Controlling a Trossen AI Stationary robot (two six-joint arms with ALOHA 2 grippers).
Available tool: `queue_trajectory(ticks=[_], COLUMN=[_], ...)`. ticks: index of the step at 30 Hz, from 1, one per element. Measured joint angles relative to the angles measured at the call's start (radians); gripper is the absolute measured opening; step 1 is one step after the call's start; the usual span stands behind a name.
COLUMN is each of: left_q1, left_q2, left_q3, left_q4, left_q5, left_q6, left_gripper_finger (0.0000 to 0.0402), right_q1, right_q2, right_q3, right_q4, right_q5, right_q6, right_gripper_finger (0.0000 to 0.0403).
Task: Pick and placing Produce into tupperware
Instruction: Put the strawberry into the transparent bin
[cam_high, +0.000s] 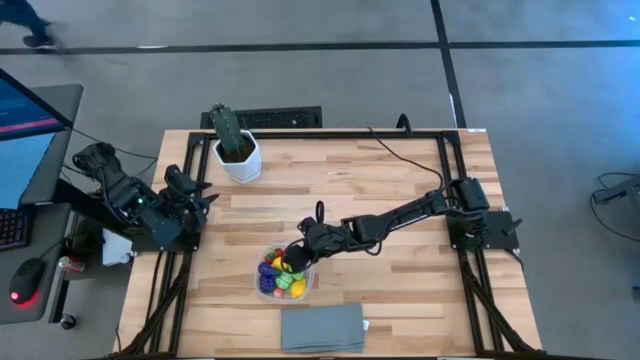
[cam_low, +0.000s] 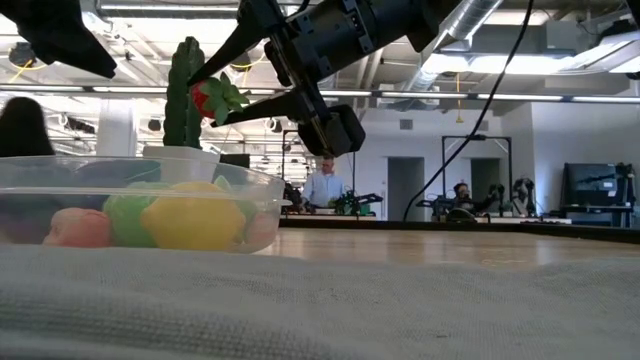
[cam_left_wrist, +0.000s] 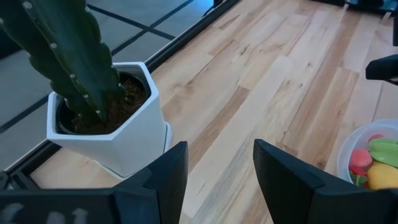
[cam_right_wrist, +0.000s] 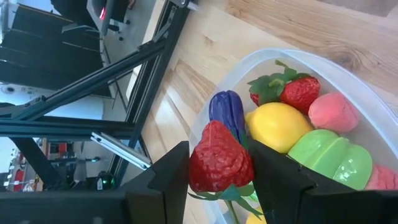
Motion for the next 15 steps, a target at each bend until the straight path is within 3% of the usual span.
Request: queue_trajectory(ticks=[6,15], left_q1=[0.0,0.0], left_q2=[0.0,0.0], left_q3=[0.0,0.0], left_q4=[0.0,-0.001], left_q5=[-0.008,-0.014], left_q6=[0.0,-0.001], left_gripper_finger=[0.0174,0.0174], right_q1=[0.0,0.033], right_q2=[0.0,0.0], right_q3=[0.0,0.0], right_q4=[0.0,0.057], right_q5=[0.002,0.133], right_q6=[0.0,-0.013], right_gripper_finger=[0.0178,0.0181])
